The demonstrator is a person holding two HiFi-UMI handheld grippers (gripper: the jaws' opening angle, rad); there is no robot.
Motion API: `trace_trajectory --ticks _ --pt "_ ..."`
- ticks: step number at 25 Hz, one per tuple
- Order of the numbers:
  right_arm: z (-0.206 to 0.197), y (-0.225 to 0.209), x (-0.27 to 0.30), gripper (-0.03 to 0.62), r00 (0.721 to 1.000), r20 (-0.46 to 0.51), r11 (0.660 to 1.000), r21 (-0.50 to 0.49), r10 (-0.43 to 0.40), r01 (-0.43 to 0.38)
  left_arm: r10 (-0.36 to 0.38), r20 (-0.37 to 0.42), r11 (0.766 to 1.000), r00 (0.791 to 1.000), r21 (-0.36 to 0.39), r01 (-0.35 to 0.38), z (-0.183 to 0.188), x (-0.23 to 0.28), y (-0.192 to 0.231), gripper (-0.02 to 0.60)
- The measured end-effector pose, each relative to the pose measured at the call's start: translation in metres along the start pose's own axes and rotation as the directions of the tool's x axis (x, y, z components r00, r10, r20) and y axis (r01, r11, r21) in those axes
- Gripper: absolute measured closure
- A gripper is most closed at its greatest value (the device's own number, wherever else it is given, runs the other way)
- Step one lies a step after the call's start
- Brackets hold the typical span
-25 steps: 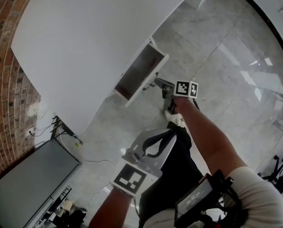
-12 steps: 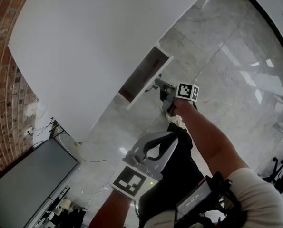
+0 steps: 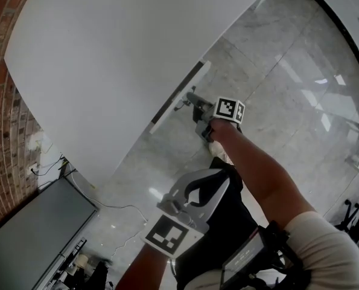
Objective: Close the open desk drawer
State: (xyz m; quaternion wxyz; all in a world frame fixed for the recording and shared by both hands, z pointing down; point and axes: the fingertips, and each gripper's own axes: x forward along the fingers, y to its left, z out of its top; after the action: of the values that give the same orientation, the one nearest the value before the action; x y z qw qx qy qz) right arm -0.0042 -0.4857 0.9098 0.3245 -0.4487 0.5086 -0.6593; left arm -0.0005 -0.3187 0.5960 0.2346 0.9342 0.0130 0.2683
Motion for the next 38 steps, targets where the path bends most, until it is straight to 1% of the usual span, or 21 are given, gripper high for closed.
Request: trace_trajectory --ticks 3,9,14,18,21,22,23,26,29,32,35,38 --pt "0.004 0.005 0.015 0.574 1.000 -0.002 1.000 0.002 0.010 -0.010 0.006 -0.002 1.000 1.000 -0.010 -0.006 -0.003 -0.003 0.007 0.543" --pt "0.009 0.011 0.036 0.574 0.999 0.007 0.999 -0.006 0.041 -0.041 0.018 -0.003 1.000 1.000 -0.005 -0.018 -0.011 -0.006 0.015 0.543" --pt "0.011 0.016 0.050 0.574 0.998 -0.010 0.998 -0.017 0.064 -0.064 0.021 0.009 1.000 1.000 -0.001 -0.021 -0.013 -0.007 0.017 0.543" --pt "0.012 0.014 0.053 0.572 0.998 -0.034 0.998 -0.031 0.047 -0.048 0.024 0.014 1.000 1.000 -0.011 -0.024 -0.016 -0.007 0.013 0.543" --pt "0.013 0.015 0.054 0.571 0.999 -0.048 1.000 -0.026 0.010 -0.011 0.031 0.023 0.999 0.999 -0.025 -0.030 -0.016 -0.010 0.007 0.543" --pt "0.013 0.017 0.052 0.559 0.999 -0.049 0.999 -0.033 -0.006 0.005 0.031 0.025 0.999 0.999 -0.025 -0.031 -0.015 -0.011 0.005 0.543" --pt "0.014 0.017 0.048 0.548 0.999 -0.046 0.998 -0.049 -0.029 0.027 0.031 0.028 0.999 0.999 -0.023 -0.030 -0.014 -0.014 0.001 0.543" --pt "0.015 0.016 0.022 0.548 0.994 -0.043 0.988 -0.120 -0.104 0.098 0.031 0.057 0.999 0.998 -0.029 -0.029 -0.004 -0.021 -0.014 0.543" --pt "0.012 0.022 -0.011 0.548 0.989 -0.054 0.976 -0.175 -0.138 0.126 0.028 0.086 0.999 0.996 -0.044 -0.024 0.007 -0.031 -0.032 0.543" --pt "0.001 0.043 -0.047 0.548 0.987 -0.079 0.967 -0.226 -0.142 0.121 0.012 0.105 0.999 0.994 -0.035 -0.009 0.019 -0.042 -0.060 0.543" --pt "-0.013 0.077 -0.083 0.548 0.986 -0.100 0.950 -0.297 -0.135 0.100 -0.008 0.134 1.000 0.991 -0.013 0.010 0.033 -0.055 -0.094 0.543" --pt "-0.033 0.115 -0.121 0.553 0.981 -0.128 0.912 -0.403 -0.145 0.082 -0.021 0.165 1.000 0.986 -0.006 0.022 0.046 -0.073 -0.134 0.543"
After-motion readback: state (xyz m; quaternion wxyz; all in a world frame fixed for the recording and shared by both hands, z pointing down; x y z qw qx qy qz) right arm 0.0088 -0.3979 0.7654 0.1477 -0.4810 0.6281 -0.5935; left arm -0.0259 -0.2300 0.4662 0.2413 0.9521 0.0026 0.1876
